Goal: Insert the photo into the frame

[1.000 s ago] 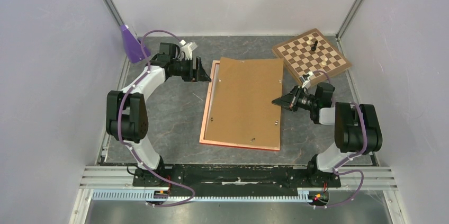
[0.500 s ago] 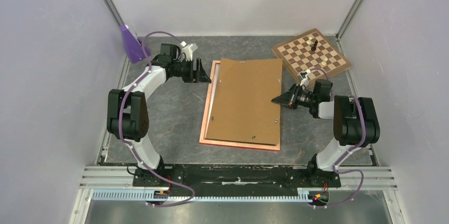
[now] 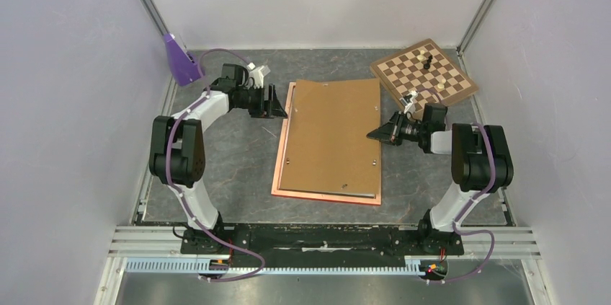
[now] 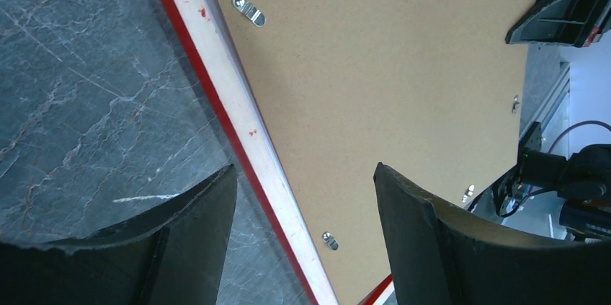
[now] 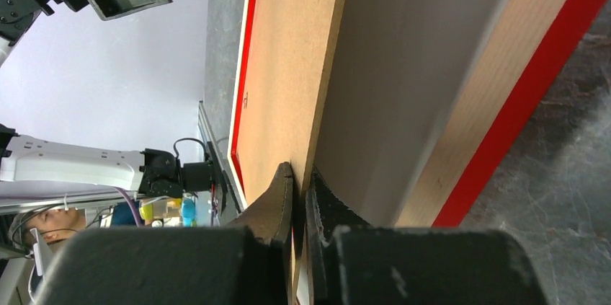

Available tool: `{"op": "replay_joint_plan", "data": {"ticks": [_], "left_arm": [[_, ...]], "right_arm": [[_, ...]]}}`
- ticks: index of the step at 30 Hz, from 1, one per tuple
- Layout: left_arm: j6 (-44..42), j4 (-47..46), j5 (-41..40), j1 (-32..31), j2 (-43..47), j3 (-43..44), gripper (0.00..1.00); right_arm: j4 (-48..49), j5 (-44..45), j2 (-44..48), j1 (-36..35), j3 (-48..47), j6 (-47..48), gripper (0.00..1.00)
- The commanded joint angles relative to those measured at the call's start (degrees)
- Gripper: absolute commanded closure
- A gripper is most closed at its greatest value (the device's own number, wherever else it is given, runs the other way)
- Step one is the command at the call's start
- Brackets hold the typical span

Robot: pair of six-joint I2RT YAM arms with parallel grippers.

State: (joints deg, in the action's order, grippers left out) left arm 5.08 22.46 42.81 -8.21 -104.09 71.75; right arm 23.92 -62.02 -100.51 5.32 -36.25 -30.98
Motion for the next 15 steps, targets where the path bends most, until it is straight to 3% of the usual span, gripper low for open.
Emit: {"op": "replay_joint_plan", "data": {"ticks": [1,15], "left_arm": [[-1.50,-2.21,-3.25,0.03,-0.88,-0.64,0.24],[0.08,-4.59,-5.54,-1.17,-2.95,-1.38,0.24]], "right_arm": [[-0.25,3.54,-1.18,-1.17,-3.08,10.32,1.00],[-4.89,7.59,-2.59,-2.33,-4.27,14.14,1.00]]}}
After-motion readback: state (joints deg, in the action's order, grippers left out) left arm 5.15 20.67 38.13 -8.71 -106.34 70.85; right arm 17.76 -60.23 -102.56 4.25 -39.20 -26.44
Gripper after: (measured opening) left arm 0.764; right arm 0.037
